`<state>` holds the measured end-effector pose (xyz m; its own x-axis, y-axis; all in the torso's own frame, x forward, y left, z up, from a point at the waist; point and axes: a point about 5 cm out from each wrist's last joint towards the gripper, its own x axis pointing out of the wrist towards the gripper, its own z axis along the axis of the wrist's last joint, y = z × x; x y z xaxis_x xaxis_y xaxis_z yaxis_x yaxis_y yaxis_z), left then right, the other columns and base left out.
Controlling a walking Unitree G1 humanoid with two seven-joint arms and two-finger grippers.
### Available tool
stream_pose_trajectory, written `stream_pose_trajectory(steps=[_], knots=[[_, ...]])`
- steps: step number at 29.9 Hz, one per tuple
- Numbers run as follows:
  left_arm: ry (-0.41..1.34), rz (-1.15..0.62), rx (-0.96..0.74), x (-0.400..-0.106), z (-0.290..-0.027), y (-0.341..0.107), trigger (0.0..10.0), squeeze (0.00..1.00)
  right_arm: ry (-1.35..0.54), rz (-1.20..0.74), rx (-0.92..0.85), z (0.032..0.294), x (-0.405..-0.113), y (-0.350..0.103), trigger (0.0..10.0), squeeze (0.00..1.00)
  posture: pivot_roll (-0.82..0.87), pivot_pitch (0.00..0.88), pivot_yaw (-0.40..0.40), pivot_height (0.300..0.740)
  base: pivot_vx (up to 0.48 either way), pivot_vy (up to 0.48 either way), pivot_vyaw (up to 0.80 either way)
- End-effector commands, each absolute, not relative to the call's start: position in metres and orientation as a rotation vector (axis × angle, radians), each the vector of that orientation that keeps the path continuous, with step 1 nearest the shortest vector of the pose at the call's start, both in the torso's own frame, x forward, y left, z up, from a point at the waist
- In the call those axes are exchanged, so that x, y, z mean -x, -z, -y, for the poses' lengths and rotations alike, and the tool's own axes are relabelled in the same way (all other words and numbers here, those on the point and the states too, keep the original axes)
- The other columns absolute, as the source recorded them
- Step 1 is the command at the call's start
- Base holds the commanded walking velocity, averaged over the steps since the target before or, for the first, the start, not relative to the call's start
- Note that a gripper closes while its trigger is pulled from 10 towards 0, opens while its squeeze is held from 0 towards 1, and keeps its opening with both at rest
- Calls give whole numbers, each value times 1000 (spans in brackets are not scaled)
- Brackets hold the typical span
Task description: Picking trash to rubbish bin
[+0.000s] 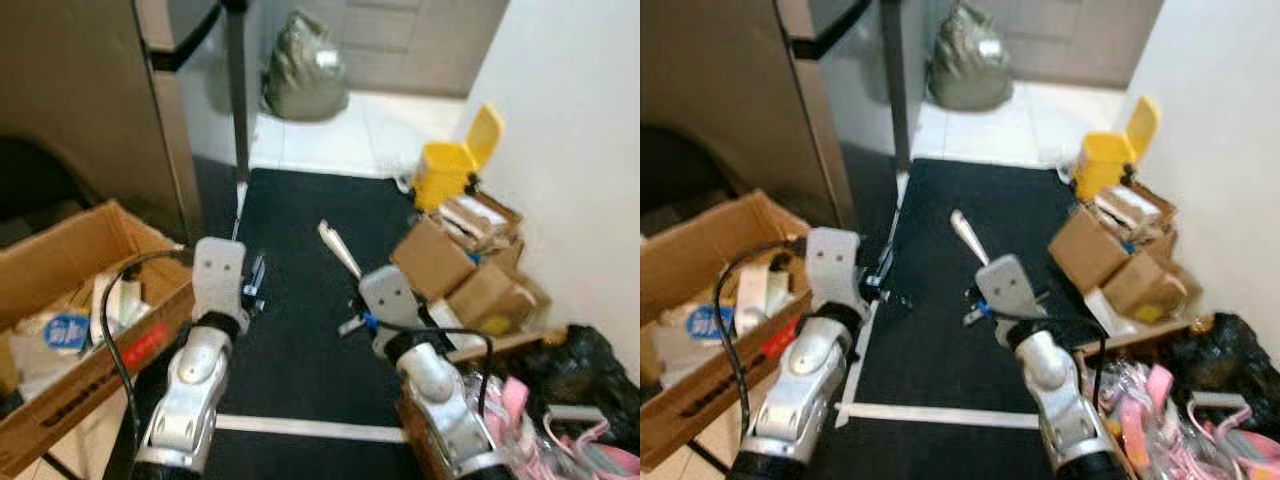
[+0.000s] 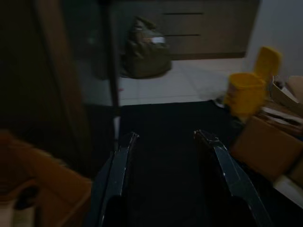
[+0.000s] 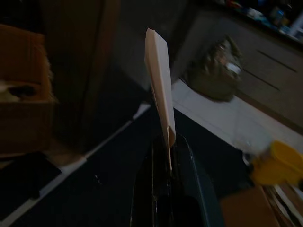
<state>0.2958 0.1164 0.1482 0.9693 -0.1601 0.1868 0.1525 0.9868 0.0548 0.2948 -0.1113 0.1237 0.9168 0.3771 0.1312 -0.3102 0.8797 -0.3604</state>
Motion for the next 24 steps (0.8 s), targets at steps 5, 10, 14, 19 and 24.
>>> stream_pose_trajectory(steps=[5, 10, 14, 19, 24], knots=[[170, 181, -49, -294, -113, -146, 10000, 0, -353, 189, 345, 116, -295, -121, 10000, 0, 3, 93, -53, 740, 304, 0, 603], [170, 182, -50, -294, -114, -146, 10000, 0, -353, 190, 343, 116, -295, -121, 10000, 0, 5, 92, -51, 740, 302, 0, 614], [171, 182, -52, -294, -114, -146, 10000, 0, -354, 190, 340, 115, -295, -120, 10000, 0, 6, 91, -50, 740, 302, 0, 613], [172, 182, -52, -294, -114, -147, 10000, 0, -352, 191, 339, 115, -295, -120, 10000, 0, 6, 93, -48, 740, 303, 0, 616], [173, 180, -53, -294, -114, -146, 10000, 0, -352, 190, 338, 116, -295, -120, 10000, 0, 6, 94, -49, 740, 304, 0, 613]])
